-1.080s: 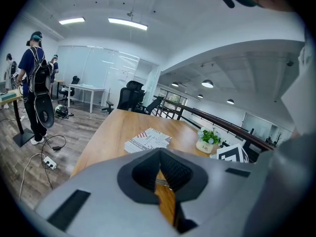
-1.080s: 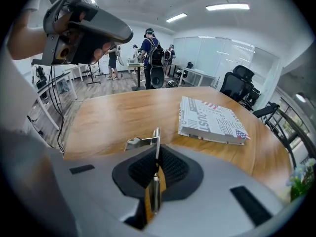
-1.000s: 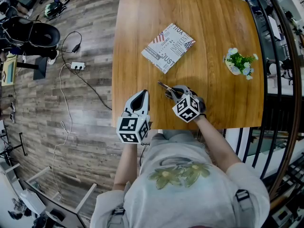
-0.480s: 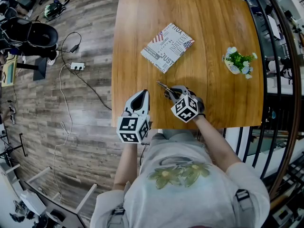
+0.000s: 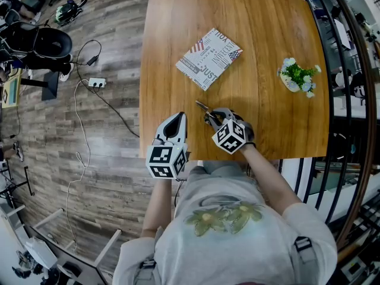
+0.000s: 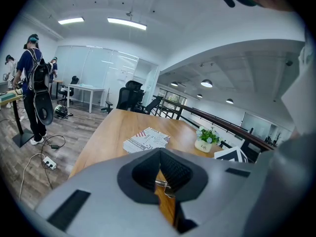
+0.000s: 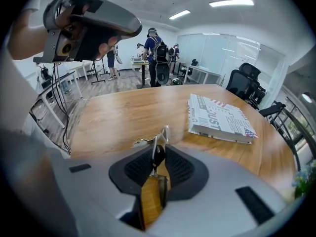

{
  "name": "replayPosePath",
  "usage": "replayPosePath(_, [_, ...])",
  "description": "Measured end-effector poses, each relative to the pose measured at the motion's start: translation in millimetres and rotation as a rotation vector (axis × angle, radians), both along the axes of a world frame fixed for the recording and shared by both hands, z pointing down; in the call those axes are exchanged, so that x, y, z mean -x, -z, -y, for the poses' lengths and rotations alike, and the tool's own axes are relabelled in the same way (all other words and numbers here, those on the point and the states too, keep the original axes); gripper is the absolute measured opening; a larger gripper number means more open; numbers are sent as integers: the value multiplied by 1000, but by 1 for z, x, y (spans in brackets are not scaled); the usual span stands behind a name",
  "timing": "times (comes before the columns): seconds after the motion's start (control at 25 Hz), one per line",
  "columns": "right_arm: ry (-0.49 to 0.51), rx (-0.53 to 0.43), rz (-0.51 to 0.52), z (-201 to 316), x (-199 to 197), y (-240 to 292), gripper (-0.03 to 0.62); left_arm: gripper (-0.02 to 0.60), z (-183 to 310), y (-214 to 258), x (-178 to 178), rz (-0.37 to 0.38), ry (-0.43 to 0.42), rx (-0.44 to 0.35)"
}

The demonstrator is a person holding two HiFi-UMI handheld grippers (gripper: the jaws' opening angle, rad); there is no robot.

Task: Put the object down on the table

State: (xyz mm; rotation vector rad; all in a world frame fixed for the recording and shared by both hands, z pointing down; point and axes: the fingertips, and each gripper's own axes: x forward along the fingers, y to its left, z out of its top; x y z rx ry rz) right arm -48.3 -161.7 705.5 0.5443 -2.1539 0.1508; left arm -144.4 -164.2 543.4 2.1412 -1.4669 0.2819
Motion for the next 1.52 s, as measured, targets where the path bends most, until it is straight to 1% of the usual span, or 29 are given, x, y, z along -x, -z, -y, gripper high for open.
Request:
replayPosePath(0.52, [25,8,-13,-12,5,-8,114,14,-4,1,-1,4,-3,3])
replayPosePath(1.28, [47,4,-18,-23,10,-17,154,14,-5,-2,-1,10,-6,11])
replayPosePath(1.52, [36,2,-7,-25,10,-14,156,14,-8,1,-3,12,-5,12])
